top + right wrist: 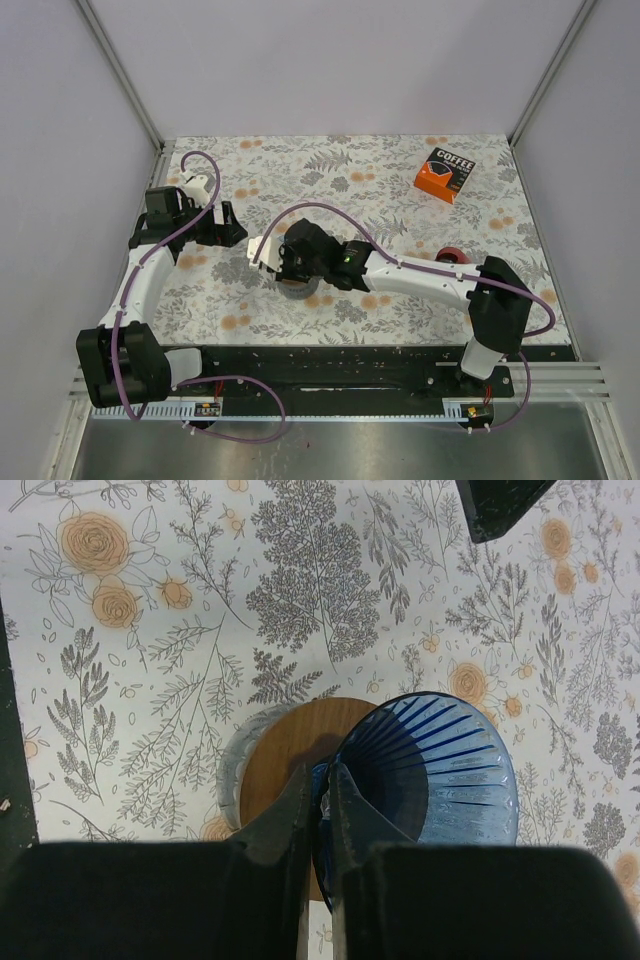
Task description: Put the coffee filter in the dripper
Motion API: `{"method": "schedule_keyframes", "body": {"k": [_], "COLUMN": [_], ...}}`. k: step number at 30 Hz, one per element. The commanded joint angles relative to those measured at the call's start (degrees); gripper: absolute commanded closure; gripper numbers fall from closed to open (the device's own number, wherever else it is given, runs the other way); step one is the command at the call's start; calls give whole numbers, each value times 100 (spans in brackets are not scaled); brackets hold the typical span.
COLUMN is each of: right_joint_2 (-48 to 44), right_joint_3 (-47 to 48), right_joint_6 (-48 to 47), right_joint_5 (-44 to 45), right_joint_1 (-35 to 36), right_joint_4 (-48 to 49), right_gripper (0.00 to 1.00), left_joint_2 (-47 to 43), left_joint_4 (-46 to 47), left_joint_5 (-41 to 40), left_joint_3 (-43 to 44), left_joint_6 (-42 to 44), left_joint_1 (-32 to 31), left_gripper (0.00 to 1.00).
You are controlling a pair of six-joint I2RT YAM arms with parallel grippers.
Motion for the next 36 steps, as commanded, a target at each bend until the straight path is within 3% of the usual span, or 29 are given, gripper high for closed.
{"method": "schedule_keyframes", "body": {"k": [1,4,13,20,22,23,26,27,33,36], "right_joint_2": [-101,-110,-215,-470,-558,-593,-689,-742,-1032,-1042], "right_joint_3": [-362,-433,-135,146,287,348,480,507,814,1069], "right_joint_6": [218,183,33,182,279,323,455,507,1139,1806], "right_joint_5": [34,87,88,-158,-299,-378,-501,-528,-634,14], "right_joint_1": [166,192,219,245,263,272,263,263,272,254], "right_joint_4": [621,605,7,-72,-72,-81,-46,-20,-2,-28], "right_gripper": [100,96,54,40,30,10,8,1,1,1], "left_joint_2": [-57,-74,-92,-92,-74,-65,-57,-74,-144,-127], "left_joint_4": [133,133,133,116,116,107,54,45,19,-68], "left_joint_5": [212,239,282,291,318,300,318,318,309,309], "left_joint_3": [74,65,65,74,74,92,101,101,118,206], "left_joint_6": [-2,-10,-19,-19,-28,-37,-19,-19,-28,-10], "left_joint_1": [49,49,57,66,66,66,75,75,84,93], "left_gripper": [2,2,2,2,2,2,2,2,2,2]}}
